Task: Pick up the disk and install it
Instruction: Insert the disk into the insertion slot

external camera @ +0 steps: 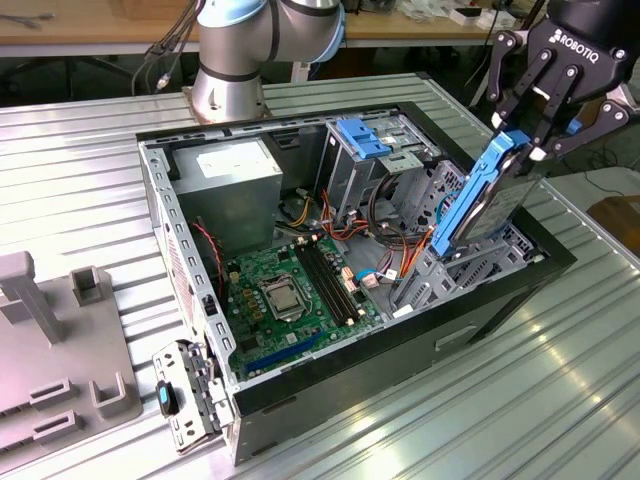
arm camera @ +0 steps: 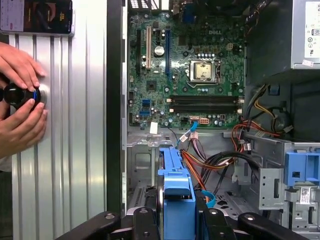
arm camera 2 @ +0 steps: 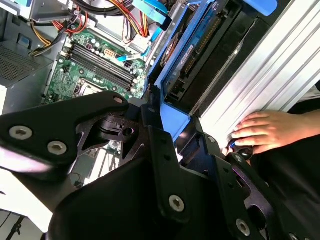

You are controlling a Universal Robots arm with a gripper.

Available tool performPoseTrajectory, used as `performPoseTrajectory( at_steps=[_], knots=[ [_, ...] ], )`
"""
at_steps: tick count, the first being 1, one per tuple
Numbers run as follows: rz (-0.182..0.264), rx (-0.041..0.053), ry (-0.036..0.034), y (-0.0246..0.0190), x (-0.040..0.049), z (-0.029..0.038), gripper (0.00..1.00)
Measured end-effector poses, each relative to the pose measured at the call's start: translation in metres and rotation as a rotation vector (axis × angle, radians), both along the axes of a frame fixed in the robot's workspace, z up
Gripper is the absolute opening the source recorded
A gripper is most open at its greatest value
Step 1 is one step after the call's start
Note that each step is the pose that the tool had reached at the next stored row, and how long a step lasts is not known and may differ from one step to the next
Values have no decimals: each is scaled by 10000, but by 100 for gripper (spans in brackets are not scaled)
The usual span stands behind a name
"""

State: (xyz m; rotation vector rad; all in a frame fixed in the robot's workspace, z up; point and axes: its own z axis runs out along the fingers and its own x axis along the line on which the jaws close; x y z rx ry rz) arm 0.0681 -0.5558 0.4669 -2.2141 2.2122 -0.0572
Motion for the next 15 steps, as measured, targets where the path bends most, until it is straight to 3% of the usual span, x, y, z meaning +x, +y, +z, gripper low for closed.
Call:
performPoseTrajectory(
  at_steps=[15],
  knots=[
    [-179, -7, 0, -26, 5, -47, 37]
  ],
)
